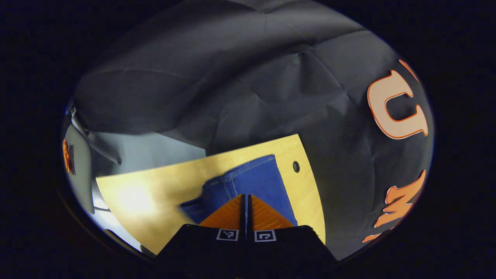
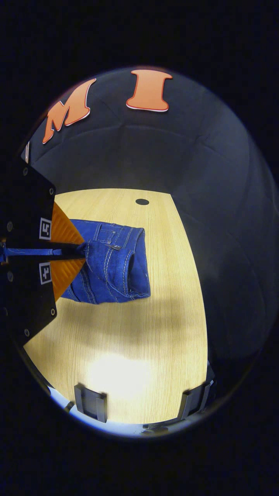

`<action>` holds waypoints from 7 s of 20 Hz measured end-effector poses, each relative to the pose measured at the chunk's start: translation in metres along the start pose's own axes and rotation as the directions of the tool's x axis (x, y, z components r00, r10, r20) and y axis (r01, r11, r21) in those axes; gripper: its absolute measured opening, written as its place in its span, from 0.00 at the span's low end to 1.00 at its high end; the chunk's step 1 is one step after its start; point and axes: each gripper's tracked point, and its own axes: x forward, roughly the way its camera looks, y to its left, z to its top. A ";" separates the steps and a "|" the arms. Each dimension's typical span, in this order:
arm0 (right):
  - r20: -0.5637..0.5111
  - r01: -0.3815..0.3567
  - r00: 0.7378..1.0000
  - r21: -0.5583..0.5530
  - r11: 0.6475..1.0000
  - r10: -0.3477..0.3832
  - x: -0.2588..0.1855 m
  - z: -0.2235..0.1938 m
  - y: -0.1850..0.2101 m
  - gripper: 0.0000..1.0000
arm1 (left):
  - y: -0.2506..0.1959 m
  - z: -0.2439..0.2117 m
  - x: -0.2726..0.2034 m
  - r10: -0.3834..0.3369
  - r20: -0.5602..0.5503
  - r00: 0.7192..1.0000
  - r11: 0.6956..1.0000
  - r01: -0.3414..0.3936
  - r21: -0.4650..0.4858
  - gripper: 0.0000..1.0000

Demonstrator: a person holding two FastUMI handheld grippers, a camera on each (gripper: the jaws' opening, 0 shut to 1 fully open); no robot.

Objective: Grasp the waist and the cuffs of the jeans and fold them to make the two legs overlap; first hold the waist and fold one-third of the jeans toward the cuffs, then hold the cuffs and fold the remaining one-third in the same direction to finish folding.

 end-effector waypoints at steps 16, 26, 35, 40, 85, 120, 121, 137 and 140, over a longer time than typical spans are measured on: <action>-0.020 -0.013 1.000 -0.026 1.000 0.012 0.002 -0.004 0.006 0.07 | 0.136 -0.074 -0.033 0.184 -0.198 0.963 0.981 -0.193 -0.030 0.87; -0.024 -0.014 1.000 -0.015 1.000 0.014 0.001 -0.005 0.006 0.07 | 0.149 -0.077 -0.001 0.161 -0.203 0.966 0.984 -0.174 -0.048 0.84; -0.026 -0.018 1.000 0.007 1.000 0.018 0.001 -0.004 0.003 0.07 | 0.146 -0.079 0.032 0.218 -0.275 0.936 0.973 -0.229 -0.009 0.04; -0.029 -0.035 0.999 0.030 0.999 0.036 -0.004 0.001 0.000 0.07 | 0.145 -0.071 0.006 0.146 -0.229 0.962 0.978 -0.176 -0.116 0.01; -0.131 -0.089 0.989 -0.166 0.982 0.067 0.096 0.022 0.158 0.55 | -0.148 0.033 0.092 0.084 0.083 0.993 0.951 -0.104 0.290 0.68; 0.015 0.167 0.982 -0.555 0.815 -0.191 0.113 0.025 -0.007 0.26 | -0.220 -0.088 -0.122 -0.527 0.360 0.770 0.434 -0.121 0.893 0.99; 0.023 0.161 0.984 -0.567 0.808 -0.179 0.111 0.025 -0.006 0.18 | -0.217 -0.092 -0.120 -0.520 0.352 0.778 0.435 -0.113 0.893 0.99; 0.037 -0.039 0.994 -0.765 0.643 0.104 0.021 0.006 0.078 0.11 | -0.213 -0.101 -0.099 -0.532 0.262 0.805 0.413 -0.024 0.911 0.98; 0.041 0.056 0.998 -0.682 0.729 -0.038 0.035 0.019 0.047 0.11 | -0.206 -0.096 -0.092 -0.517 0.256 0.817 0.409 -0.027 0.912 0.99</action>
